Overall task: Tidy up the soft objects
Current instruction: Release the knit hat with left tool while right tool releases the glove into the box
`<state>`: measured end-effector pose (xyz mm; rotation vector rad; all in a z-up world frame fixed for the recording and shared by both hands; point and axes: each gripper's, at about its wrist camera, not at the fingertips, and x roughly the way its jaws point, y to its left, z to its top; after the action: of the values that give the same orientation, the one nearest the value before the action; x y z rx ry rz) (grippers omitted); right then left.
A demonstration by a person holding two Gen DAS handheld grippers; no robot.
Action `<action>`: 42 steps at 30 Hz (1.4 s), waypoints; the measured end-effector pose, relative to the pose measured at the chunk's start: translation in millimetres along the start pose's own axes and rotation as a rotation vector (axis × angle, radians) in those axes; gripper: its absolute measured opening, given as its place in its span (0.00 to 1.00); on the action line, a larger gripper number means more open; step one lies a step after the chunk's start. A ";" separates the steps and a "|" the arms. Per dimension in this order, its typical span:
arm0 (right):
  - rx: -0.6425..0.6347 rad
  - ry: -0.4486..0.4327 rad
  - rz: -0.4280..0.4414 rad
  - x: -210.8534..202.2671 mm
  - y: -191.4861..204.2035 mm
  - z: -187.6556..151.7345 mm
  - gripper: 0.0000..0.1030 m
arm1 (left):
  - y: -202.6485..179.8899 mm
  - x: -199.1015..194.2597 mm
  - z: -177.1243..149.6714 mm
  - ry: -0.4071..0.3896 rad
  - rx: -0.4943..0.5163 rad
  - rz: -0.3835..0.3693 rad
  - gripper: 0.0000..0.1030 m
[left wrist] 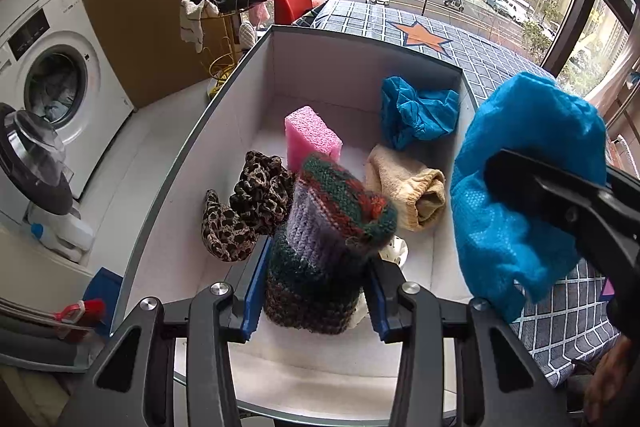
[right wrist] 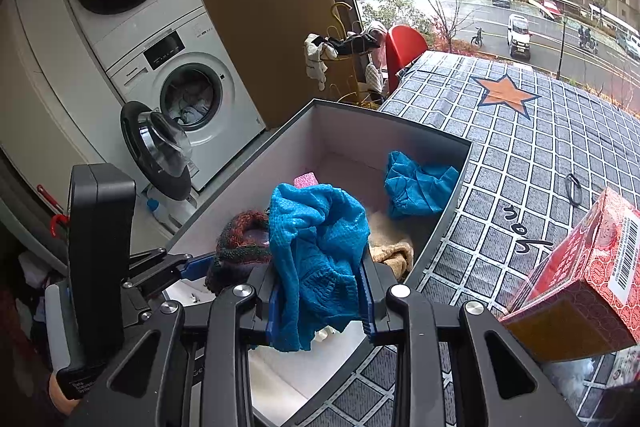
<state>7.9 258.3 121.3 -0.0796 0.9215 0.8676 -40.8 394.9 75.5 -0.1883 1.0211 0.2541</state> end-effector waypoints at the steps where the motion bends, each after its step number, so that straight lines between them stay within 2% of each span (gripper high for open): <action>1: -0.001 0.001 0.000 1.3 0.0 1.4 0.30 | 0.1 0.0 0.1 0.000 0.000 0.000 0.45; 15: -0.016 0.007 -0.011 13.9 2.7 17.8 0.30 | 5.3 3.5 3.6 -0.001 0.003 0.001 0.45; 16: -0.016 0.009 -0.013 15.0 2.7 19.4 0.30 | 5.7 3.9 3.8 -0.001 0.004 0.004 0.48; 18: -0.021 0.014 -0.004 16.1 3.8 22.6 0.38 | 4.7 4.0 4.1 0.002 0.009 0.003 0.54; 19: -0.020 0.014 -0.003 15.3 3.9 23.9 0.48 | 4.4 3.4 4.4 -0.002 0.013 0.003 0.60; 22: -0.008 -0.024 -0.018 7.9 1.7 25.1 0.50 | 0.2 -0.7 4.3 -0.018 0.036 0.001 0.75; 25: 0.022 -0.038 -0.011 1.9 -5.1 24.5 0.50 | -4.0 -3.6 5.4 -0.030 0.056 -0.020 0.79; 29: 0.046 -0.053 -0.008 -7.5 -11.3 20.1 0.50 | -3.7 0.1 8.3 0.009 0.042 -0.077 0.80; 33: 0.059 -0.060 0.000 -14.8 -13.8 16.3 0.50 | -4.0 0.8 8.1 0.021 0.032 -0.071 0.80; 38: 0.059 -0.068 0.006 -21.2 -14.1 12.2 0.50 | -3.4 -3.6 7.4 0.013 0.030 -0.091 0.82; 42: 0.058 -0.076 0.006 -26.4 -14.2 10.0 0.50 | -1.1 -10.4 7.5 -0.010 0.017 -0.136 0.88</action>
<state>16.3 236.6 142.5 0.0065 0.8761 0.8436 -39.6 394.6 88.3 -0.2397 0.9961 0.1230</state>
